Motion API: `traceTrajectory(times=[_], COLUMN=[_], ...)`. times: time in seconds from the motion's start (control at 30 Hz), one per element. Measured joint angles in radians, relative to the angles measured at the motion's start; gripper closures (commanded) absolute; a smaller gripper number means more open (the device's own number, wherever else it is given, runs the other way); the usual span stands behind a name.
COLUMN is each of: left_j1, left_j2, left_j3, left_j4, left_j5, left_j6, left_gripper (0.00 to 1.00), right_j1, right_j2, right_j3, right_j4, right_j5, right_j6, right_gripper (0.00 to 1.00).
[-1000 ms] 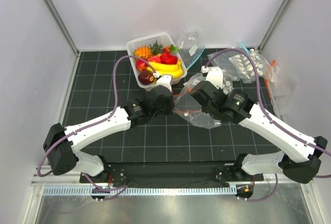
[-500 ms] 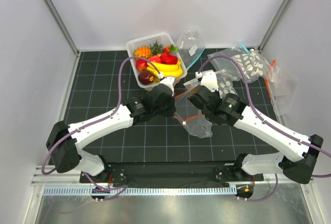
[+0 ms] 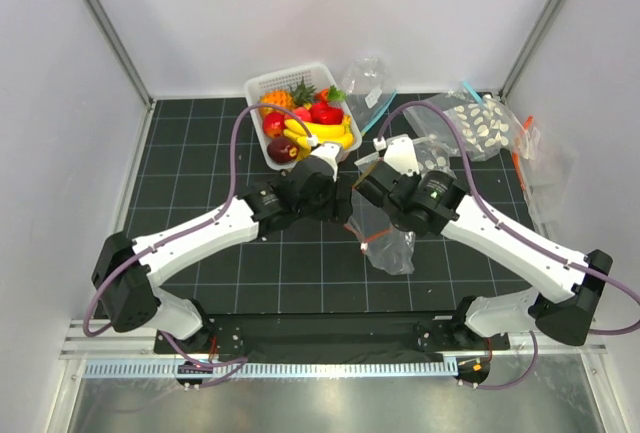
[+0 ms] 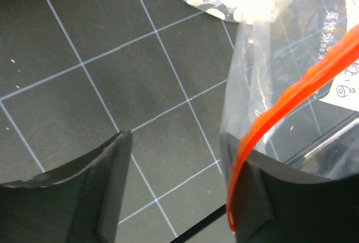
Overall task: Place the food in the zip-top bag and seal the zipper
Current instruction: Open the zipper of the food storage bag at the center of the board.
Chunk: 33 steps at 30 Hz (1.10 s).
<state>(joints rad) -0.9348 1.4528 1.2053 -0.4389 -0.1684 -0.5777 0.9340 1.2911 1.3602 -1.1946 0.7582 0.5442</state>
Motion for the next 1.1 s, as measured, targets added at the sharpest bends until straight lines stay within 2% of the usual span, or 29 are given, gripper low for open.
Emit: traceTrajectory(times=[0.1, 0.17, 0.23, 0.33, 0.37, 0.47, 0.73, 0.97, 1.1], left_j1=[0.006, 0.008, 0.009, 0.014, 0.016, 0.033, 0.089, 0.105, 0.109], left_j2=[0.0, -0.003, -0.006, -0.008, -0.008, -0.008, -0.008, -0.008, -0.008], left_j3=[0.004, 0.005, 0.005, 0.005, 0.005, 0.003, -0.092, -0.097, -0.106], left_j4=[-0.008, -0.011, -0.016, -0.022, -0.025, -0.026, 0.055, 0.088, 0.119], left_j5=[0.0, 0.002, 0.002, 0.003, 0.005, 0.005, 0.058, 0.075, 0.11], left_j6=[0.015, 0.02, 0.026, 0.037, 0.04, 0.042, 0.007, -0.006, -0.013], left_gripper=[0.2, 0.19, 0.22, 0.42, 0.55, 0.65, 0.59, 0.54, 0.44], right_j1=[0.0, 0.0, 0.0, 0.0, 0.0, 0.0, 0.0, 0.0, -0.002], right_j2=[0.011, 0.018, 0.026, 0.036, 0.036, 0.027, -0.006, -0.024, -0.047], right_j3=[0.005, 0.006, 0.006, 0.008, 0.008, 0.008, 0.01, 0.01, 0.009], right_j4=[-0.027, -0.044, -0.055, -0.062, -0.063, -0.063, -0.06, -0.065, -0.067], right_j5=[-0.002, -0.002, -0.002, -0.006, -0.007, -0.008, -0.002, 0.026, 0.036], right_j6=[0.008, 0.01, 0.011, 0.011, 0.011, 0.011, 0.028, 0.065, 0.076], right_gripper=[0.99, 0.99, 0.99, 0.99, 0.99, 0.99, 0.94, 0.9, 0.9])
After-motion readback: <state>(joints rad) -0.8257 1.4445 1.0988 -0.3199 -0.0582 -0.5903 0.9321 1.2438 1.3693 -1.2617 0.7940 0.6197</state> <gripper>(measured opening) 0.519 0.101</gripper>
